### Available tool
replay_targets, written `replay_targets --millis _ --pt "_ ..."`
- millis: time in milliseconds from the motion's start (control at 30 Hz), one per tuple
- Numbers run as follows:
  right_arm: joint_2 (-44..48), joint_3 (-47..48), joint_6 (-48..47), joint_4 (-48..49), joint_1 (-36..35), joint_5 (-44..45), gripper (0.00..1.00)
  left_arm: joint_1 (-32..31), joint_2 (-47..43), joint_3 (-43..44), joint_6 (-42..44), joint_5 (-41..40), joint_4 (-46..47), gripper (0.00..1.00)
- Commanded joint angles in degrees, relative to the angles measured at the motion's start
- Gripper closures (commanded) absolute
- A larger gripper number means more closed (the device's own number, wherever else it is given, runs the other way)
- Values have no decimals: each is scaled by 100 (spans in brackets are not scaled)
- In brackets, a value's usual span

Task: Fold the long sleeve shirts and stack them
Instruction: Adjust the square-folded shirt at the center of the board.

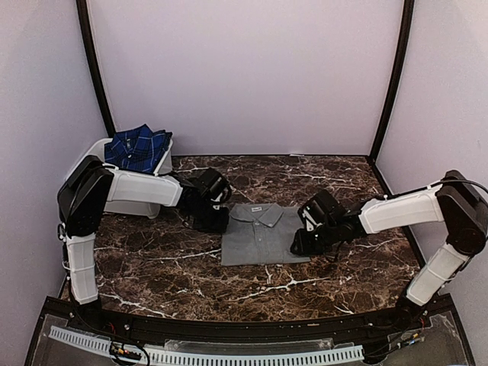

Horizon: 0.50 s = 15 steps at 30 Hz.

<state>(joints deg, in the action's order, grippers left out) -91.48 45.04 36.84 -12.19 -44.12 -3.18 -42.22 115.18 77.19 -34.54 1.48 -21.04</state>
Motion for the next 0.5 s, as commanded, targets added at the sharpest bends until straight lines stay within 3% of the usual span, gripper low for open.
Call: replay_targets --millis 0,200,333,467 --pt "278 170 91 -266 -62 195 63 -15 -167 102 7 24 -105 92" --pt "135 956 -100 -643 -273 605 62 -14 -685 218 79 -79 -273 79" --pt "-319 1591 -168 -844 -553 802 59 -15 -1044 192 89 -316 -308 59" --pt "-753 2077 -100 -907 -935 849 48 -15 -1399 122 129 -572 -356 36"
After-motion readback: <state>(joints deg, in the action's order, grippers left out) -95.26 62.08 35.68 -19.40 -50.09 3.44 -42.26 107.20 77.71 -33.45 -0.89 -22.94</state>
